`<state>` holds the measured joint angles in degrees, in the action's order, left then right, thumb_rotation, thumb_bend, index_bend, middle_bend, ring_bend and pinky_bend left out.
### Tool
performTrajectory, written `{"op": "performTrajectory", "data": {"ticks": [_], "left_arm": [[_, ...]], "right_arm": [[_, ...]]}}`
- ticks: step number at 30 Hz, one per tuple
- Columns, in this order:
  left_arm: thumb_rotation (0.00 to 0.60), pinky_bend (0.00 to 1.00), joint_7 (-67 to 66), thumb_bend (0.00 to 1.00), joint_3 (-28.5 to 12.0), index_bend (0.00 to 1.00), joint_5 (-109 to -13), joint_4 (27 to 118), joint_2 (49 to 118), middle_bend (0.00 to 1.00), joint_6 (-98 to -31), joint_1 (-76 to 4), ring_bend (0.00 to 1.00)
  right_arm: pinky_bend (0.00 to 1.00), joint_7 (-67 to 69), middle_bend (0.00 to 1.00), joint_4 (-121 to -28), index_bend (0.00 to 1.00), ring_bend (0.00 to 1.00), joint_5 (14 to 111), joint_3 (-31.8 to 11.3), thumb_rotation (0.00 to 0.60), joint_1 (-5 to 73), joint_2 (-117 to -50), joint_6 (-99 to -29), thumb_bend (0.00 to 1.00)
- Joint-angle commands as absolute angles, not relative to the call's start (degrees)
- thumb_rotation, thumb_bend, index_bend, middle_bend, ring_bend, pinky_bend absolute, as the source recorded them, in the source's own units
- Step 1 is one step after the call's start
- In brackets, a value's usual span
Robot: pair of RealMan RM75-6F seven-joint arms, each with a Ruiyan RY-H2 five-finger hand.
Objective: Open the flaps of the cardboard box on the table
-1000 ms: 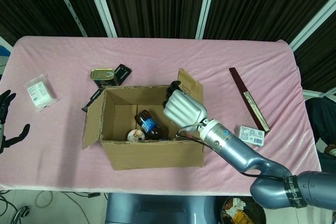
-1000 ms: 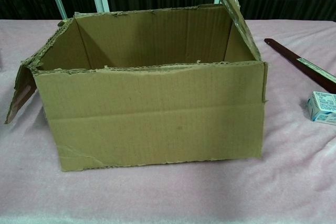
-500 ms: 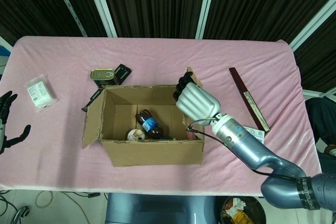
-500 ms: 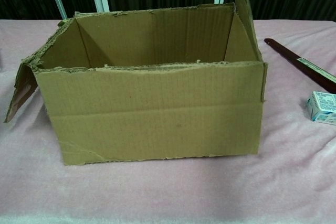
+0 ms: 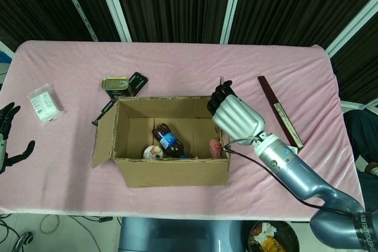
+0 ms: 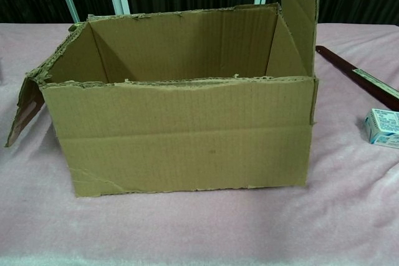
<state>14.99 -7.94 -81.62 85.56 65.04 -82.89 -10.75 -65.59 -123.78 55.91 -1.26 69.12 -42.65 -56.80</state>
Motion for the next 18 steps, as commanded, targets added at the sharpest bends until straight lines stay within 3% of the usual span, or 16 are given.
{"op": "performTrajectory", "data": {"ticks": [1, 18], "left_arm": [[0.6, 0.02, 15.0, 0.31, -8.0, 0.04, -81.6, 85.6, 65.0, 0.01, -83.0, -10.7, 0.0], [0.6, 0.02, 14.6, 0.31, -7.9, 0.04, -82.2, 85.6, 65.1, 0.01, -83.4, -10.6, 0.0]], "right_arm": [[0.27, -66.2, 0.28, -125.0, 0.24, 0.23, 56.7, -0.9, 0.6, 67.9, -41.2, -57.2, 0.34], [0.27, -62.1, 0.26, -124.9, 0.21, 0.21, 62.5, 0.3, 0.6, 58.3, -32.2, -58.5, 0.26]]}}
